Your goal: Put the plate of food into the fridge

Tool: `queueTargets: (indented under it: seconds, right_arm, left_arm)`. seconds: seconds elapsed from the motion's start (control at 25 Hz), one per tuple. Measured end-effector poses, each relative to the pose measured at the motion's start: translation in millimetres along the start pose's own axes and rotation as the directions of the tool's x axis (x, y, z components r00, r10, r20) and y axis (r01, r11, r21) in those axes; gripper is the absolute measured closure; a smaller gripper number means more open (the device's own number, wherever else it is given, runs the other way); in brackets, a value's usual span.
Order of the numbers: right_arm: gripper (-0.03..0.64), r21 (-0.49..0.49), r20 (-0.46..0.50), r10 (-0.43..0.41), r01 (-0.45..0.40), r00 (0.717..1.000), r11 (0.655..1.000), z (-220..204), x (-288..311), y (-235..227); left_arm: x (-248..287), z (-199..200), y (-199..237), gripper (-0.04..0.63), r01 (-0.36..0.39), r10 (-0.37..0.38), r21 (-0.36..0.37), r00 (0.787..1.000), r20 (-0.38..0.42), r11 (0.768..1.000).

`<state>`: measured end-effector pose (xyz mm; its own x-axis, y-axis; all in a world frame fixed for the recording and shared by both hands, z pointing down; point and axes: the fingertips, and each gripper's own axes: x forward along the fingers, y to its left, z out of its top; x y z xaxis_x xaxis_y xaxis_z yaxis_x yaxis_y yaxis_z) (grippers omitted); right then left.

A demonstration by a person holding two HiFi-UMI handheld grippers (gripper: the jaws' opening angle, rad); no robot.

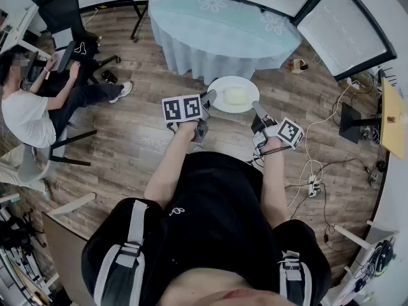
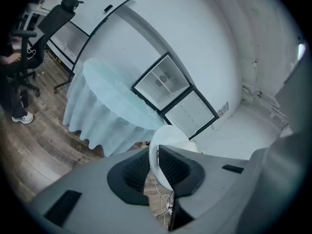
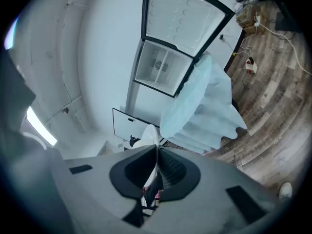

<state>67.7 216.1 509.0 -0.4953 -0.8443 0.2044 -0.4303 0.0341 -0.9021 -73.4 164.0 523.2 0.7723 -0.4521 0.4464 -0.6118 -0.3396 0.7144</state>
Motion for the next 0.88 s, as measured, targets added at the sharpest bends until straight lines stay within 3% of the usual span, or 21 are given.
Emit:
queueTargets:
  seconds: [0.28, 0.52, 0.88]
  right_arm:
    - [0.603, 0.002, -0.004, 0.007, -0.007, 1.0, 1.0, 4.9, 2.9, 3.4]
    - [0.601, 0.008, 0.016, -0.035, 0.035, 0.999, 0.999, 9.8, 6.2, -2.4]
    - [0.601, 0.024, 0.007, -0.029, 0.028, 1.0, 0.999, 5.4, 17.5, 4.5]
  left_arm:
    - [5.4, 7.9, -2.2, 0.538, 0.001, -0.001, 0.002, 1.0, -0.005, 1.0]
    - [11.6, 9.8, 0.9, 0.538, 0.01, -0.01, -0.001, 1.0, -0.02, 1.0]
    - [14.8, 9.6, 12.9, 0.538, 0.031, -0.032, -0.05, 0.999, -0.035, 0.998]
